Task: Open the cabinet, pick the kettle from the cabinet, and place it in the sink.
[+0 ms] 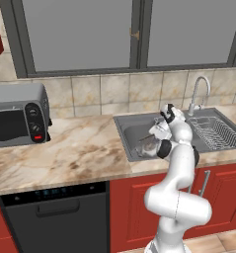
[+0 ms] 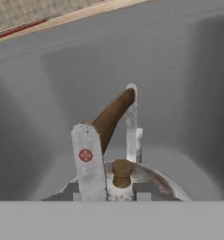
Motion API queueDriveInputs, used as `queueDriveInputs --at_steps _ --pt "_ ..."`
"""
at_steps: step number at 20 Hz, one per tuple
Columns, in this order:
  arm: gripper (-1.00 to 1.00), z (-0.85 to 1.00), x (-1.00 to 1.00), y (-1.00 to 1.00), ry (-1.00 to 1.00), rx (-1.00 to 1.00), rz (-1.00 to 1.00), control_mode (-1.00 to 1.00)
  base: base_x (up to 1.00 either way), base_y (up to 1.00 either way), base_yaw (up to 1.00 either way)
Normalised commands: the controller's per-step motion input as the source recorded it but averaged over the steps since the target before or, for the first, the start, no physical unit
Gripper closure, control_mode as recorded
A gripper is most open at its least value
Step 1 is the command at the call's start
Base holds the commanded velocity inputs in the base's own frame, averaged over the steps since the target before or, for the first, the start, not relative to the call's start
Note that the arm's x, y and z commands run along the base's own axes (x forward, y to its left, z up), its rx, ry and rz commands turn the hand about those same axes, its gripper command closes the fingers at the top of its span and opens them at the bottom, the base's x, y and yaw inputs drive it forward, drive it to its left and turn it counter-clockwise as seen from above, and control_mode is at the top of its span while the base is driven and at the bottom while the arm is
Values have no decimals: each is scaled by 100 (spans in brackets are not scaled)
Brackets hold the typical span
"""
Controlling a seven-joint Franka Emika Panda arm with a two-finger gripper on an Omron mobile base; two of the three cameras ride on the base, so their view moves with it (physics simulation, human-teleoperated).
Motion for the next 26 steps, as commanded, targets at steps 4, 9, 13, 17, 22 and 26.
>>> queueDriveInputs --at_steps 4,9,13,17,22,26 --pt "-100 -33 13 -32 21 8 0 -100 0 0 0" --pt "-100 -21 13 -39 20 7 0 -100 0 0 0" --pt "-100 -11 17 -38 20 4 0 -100 0 0 0" --pt "-100 -5 15 -38 20 1 0 -100 0 0 0" --pt "-100 0 12 -29 14 0 0 -100 0 0 0" --pt "-100 0 12 -30 16 0 0 -100 0 0 0"
